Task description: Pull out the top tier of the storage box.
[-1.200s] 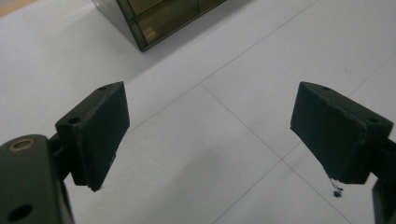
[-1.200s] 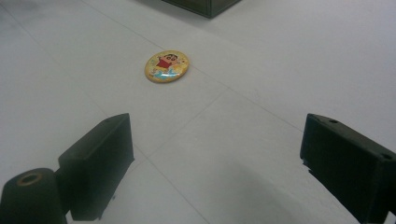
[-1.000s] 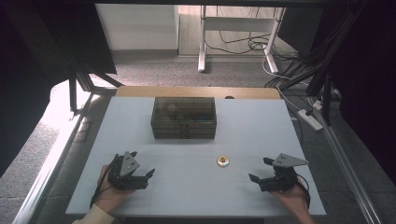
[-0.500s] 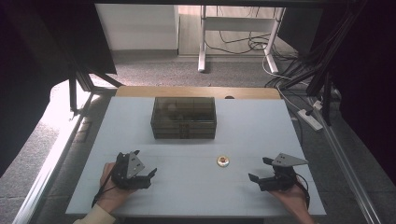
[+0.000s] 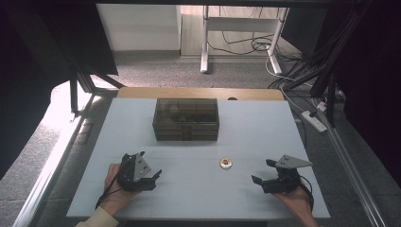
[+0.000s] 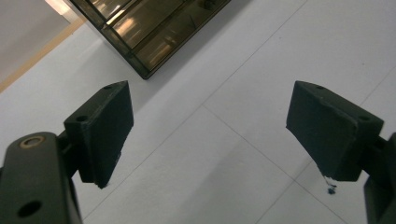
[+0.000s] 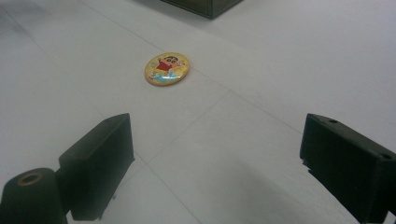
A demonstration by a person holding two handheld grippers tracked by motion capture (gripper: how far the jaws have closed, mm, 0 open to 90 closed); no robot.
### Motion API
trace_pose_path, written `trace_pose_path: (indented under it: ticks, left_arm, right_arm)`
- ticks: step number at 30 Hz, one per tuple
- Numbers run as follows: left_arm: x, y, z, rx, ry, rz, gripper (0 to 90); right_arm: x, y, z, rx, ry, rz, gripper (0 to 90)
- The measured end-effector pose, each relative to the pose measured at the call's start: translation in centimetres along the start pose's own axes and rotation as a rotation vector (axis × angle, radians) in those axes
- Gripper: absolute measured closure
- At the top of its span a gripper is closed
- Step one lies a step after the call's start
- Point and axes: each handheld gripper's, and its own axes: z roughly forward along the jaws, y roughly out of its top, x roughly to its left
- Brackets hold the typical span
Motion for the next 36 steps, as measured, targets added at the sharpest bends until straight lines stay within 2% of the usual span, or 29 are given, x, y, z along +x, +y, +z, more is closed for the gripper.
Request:
trace_pose_path:
  ticks: [14,25,36]
  left_arm:
    - [-0.5,1.0,0.8,0.008,0.021,0.035,17.4]
    - [-0.9,3.2,2.1,0.005,0.036,0.099,17.9]
    - [-1.2,4.1,2.9,0.005,0.056,0.140,18.4]
  right_arm:
    - [0.0,0.1,0.0,-0.011,-0.006,-0.005,11.7]
    - [0.1,0.1,0.1,0.003,-0.014,-0.017,11.7]
    - [0.1,0.0,0.2,0.008,-0.018,-0.022,11.7]
